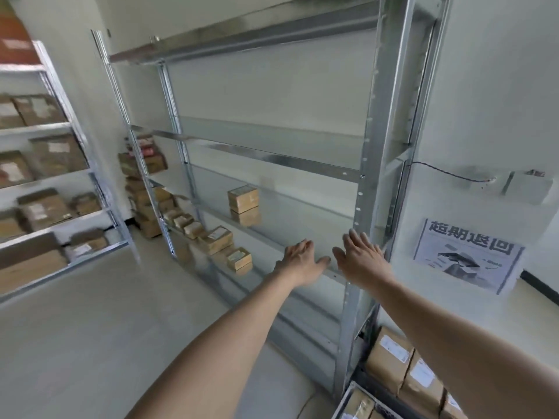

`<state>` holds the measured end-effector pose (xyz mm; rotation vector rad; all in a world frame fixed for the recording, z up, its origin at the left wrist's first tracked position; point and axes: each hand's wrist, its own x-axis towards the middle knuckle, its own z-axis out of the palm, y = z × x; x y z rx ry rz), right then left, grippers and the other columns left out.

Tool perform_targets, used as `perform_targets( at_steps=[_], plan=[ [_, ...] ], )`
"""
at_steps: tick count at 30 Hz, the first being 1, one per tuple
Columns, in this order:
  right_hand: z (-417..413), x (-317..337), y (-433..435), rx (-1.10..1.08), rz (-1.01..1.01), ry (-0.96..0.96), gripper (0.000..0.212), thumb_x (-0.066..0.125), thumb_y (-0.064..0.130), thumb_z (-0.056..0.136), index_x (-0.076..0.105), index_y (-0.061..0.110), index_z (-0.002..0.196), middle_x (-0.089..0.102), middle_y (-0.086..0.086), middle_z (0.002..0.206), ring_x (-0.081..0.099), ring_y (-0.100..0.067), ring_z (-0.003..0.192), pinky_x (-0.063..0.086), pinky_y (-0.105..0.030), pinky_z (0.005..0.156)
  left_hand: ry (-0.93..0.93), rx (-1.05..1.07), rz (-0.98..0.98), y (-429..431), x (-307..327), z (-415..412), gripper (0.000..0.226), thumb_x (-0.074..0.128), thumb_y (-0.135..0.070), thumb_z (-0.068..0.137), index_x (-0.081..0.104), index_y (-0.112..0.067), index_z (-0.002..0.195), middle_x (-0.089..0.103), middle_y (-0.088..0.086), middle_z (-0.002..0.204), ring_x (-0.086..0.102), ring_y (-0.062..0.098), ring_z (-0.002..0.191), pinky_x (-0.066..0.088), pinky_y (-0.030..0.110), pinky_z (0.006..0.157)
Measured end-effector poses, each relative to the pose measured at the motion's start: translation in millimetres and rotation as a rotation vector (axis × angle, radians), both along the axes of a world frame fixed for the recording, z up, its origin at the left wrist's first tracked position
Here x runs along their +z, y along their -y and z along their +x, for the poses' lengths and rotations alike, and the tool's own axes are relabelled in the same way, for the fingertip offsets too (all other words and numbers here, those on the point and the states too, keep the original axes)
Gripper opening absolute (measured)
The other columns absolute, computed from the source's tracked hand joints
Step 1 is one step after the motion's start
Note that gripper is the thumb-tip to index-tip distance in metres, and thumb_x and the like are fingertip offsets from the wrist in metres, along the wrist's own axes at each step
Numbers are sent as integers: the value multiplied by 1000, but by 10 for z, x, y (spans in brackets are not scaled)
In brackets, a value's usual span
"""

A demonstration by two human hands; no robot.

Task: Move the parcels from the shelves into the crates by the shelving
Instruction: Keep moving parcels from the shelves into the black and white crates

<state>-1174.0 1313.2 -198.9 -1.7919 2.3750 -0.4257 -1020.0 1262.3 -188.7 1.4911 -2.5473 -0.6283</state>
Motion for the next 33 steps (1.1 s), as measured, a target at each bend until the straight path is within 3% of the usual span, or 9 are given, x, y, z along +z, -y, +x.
perform_targets(
  at_steps=[4, 5, 9, 16, 23, 33],
  plan=[
    [488, 47, 343, 37, -5, -12, 63, 23, 48, 108, 18, 16, 162, 1, 0, 172, -1, -22, 158, 8, -46, 128, 7, 38, -12, 302, 41, 583, 76, 33, -57, 105, 14, -12, 163, 11, 7, 171, 12, 33, 156, 19, 53, 124],
    [924, 95, 627, 79, -4, -25, 64, 23, 49, 108, 18, 15, 162, 2, 0, 172, 0, -22, 158, 9, -46, 128, -1, 82, -10, 535, 54, 1055, 77, 32, -58, 105, 13, -13, 164, 11, 7, 172, 11, 33, 156, 18, 54, 124],
    [1227, 169, 840, 107, -7, -49, 60, 22, 48, 108, 27, 13, 157, 10, -3, 171, 4, -23, 158, 13, -45, 126, 0, 122, -3, 711, 25, 1446, 76, 33, -60, 103, 19, -14, 162, 14, 6, 171, 16, 34, 155, 23, 54, 122],
    [2019, 270, 1369, 236, 9, -78, 60, 23, 45, 109, 22, 12, 160, 11, -1, 171, 4, -22, 157, 9, -43, 126, 9, 246, 19, 1107, -11, 2318, 75, 34, -59, 102, 20, -15, 161, 16, 8, 170, 16, 36, 154, 23, 53, 122],
    [2393, 101, 2088, 355, 45, -99, 64, 19, 49, 109, 12, 16, 164, -1, 0, 172, -6, -21, 158, 4, -45, 128, 52, 300, 59, 1525, -139, 2712, 81, 32, -62, 103, 10, -12, 164, 9, 8, 172, 10, 33, 157, 17, 51, 125],
    [2525, 56, 3419, 453, 9, -75, 63, 24, 48, 108, 20, 16, 162, 9, 1, 171, -2, -22, 158, 8, -45, 128, 71, 370, 36, 2621, -118, 2746, 71, 35, -56, 104, 27, -9, 156, 26, 11, 164, 21, 38, 152, 27, 53, 121]
  ],
)
